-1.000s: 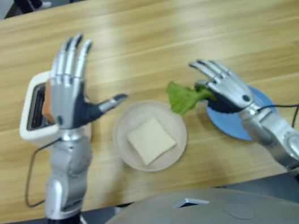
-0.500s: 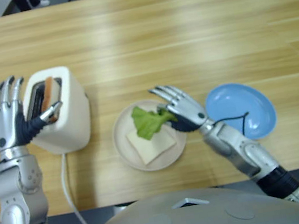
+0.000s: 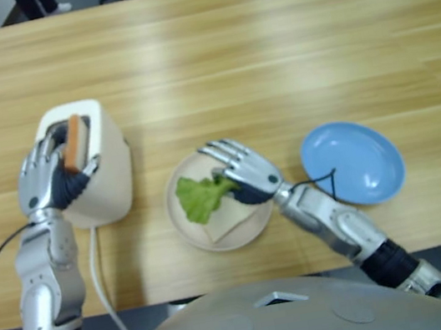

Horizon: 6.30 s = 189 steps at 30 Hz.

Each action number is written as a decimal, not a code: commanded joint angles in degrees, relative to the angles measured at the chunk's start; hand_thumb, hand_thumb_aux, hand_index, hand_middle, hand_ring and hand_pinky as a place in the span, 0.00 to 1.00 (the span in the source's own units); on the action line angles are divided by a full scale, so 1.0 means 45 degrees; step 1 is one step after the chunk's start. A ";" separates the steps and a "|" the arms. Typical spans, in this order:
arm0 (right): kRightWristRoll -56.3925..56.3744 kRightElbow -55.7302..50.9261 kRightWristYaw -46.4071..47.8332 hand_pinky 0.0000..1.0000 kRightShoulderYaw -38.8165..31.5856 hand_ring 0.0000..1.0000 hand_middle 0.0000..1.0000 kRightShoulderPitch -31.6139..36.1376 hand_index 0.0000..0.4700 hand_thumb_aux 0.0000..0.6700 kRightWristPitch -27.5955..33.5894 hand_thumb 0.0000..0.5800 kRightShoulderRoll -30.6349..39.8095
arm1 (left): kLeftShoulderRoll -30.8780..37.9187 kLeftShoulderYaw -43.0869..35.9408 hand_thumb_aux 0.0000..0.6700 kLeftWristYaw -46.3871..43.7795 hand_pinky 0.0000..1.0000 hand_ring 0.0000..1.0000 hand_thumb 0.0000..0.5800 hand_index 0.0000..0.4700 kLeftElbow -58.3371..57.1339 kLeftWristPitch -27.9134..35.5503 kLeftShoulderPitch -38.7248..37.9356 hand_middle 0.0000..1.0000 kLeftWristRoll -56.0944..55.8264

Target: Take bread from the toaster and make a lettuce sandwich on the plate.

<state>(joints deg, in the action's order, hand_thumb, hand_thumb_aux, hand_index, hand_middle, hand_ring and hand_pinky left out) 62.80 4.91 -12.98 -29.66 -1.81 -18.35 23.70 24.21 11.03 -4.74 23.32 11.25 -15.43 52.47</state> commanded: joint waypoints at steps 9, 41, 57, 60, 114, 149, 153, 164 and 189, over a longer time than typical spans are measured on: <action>0.0799 -0.0468 0.1273 0.00 -0.0597 0.00 0.00 0.0223 0.02 0.02 0.0399 0.05 0.0844 | 0.0337 0.0741 1.00 0.1055 1.00 1.00 1.00 0.98 0.0080 -0.0913 0.0386 1.00 -0.1430; -0.4634 0.1209 0.2575 0.00 0.2100 0.00 0.00 0.0259 0.00 0.00 -0.1280 0.00 0.2448 | -0.0525 0.1803 1.00 0.1728 1.00 1.00 1.00 0.98 0.3494 -0.3739 0.1657 1.00 -0.6458; -0.0850 -0.1138 0.1215 0.00 0.0942 0.00 0.00 0.0732 0.00 0.00 -0.0845 0.00 0.2035 | -0.1036 0.1356 1.00 0.1062 1.00 1.00 1.00 0.98 0.3541 -0.4335 0.2049 1.00 -0.8031; 0.0879 -0.1646 0.0416 0.00 0.0431 0.00 0.00 0.1258 0.00 0.00 -0.0194 0.00 0.2048 | -0.1238 0.0672 1.00 0.0845 1.00 1.00 1.00 0.98 0.3265 -0.4690 0.1715 1.00 -0.7858; -0.0058 -0.0162 -0.0403 0.00 0.0796 0.00 0.00 0.3140 0.98 1.00 -0.1049 1.00 0.3661 | -0.1753 -0.1001 1.00 0.0861 1.00 1.00 1.00 0.98 0.1746 -0.5919 0.1096 1.00 -0.6936; -0.4241 0.0552 0.2933 0.00 0.3074 0.00 0.00 0.1383 0.00 0.00 -0.2659 0.00 0.4074 | -0.2118 -0.2719 1.00 -0.0314 1.00 1.00 1.00 0.98 0.0945 -0.5864 0.0852 1.00 -0.8109; -0.5438 0.1148 0.3508 0.00 0.4332 0.00 0.00 0.1484 0.00 0.00 -0.2687 0.00 0.4472 | -0.2031 -0.2990 1.00 -0.0705 1.00 1.00 1.00 0.98 0.0705 -0.5946 0.0730 1.00 -0.8609; -0.7777 0.1718 0.3675 0.00 0.6788 0.00 0.00 0.0844 0.00 0.00 -0.3112 0.00 0.4232 | -0.2273 -0.4149 1.00 -0.2448 1.00 1.00 1.00 0.98 -0.0737 -0.4147 0.0200 1.00 -1.0746; -0.3336 0.0863 0.3817 0.00 0.3665 0.00 0.00 -0.2051 0.00 0.00 -0.8058 0.00 0.4294 | -0.2443 -0.6805 1.00 -0.3172 1.00 1.00 1.00 0.98 -0.2596 -0.2129 0.0152 1.00 -1.0032</action>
<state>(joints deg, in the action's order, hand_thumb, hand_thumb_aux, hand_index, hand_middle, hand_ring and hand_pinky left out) 45.70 9.53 4.01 -12.32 -10.72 -54.32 43.02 13.62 -17.99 -20.28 14.01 3.07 -15.58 4.64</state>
